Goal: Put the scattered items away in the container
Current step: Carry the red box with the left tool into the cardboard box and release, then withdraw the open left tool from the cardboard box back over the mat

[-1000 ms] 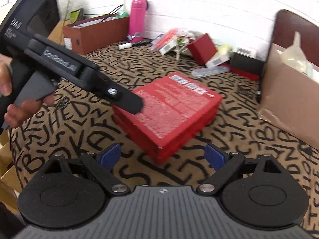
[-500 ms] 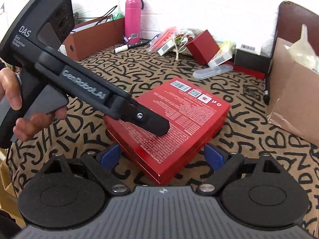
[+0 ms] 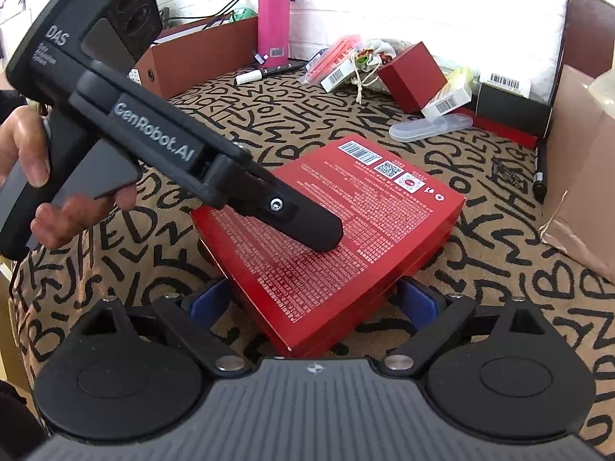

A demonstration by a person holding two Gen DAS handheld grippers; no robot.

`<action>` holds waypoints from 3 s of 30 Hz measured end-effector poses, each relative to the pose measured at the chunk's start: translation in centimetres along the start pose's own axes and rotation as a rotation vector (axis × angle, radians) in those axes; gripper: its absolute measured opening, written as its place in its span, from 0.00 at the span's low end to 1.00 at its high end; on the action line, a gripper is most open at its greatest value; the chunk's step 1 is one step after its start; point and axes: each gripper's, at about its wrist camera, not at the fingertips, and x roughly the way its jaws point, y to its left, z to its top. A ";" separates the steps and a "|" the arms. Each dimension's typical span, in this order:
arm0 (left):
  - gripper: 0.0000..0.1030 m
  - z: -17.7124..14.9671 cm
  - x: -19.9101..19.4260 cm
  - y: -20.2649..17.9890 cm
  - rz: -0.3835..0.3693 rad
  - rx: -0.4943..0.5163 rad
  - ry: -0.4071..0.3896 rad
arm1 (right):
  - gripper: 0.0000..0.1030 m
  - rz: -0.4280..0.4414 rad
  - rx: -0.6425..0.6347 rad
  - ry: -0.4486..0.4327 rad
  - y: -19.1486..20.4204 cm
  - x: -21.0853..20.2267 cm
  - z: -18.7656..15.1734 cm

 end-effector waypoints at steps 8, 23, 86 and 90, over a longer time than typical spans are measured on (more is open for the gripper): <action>0.78 -0.9 -0.9 -2.0 0.047 0.030 -0.017 | 0.92 0.005 0.047 -0.007 0.5 -1.5 -0.5; 0.78 5.0 -2.6 -13.6 0.000 0.207 -0.194 | 0.91 -0.183 -0.006 -0.196 -3.3 -12.2 1.4; 1.00 3.6 1.5 -15.3 0.035 0.085 -0.283 | 0.99 -0.290 -0.141 -0.197 -8.4 -10.6 4.0; 1.00 1.3 -1.3 -11.5 0.144 0.100 -0.324 | 0.99 -0.218 -0.097 -0.171 -5.1 -7.0 4.2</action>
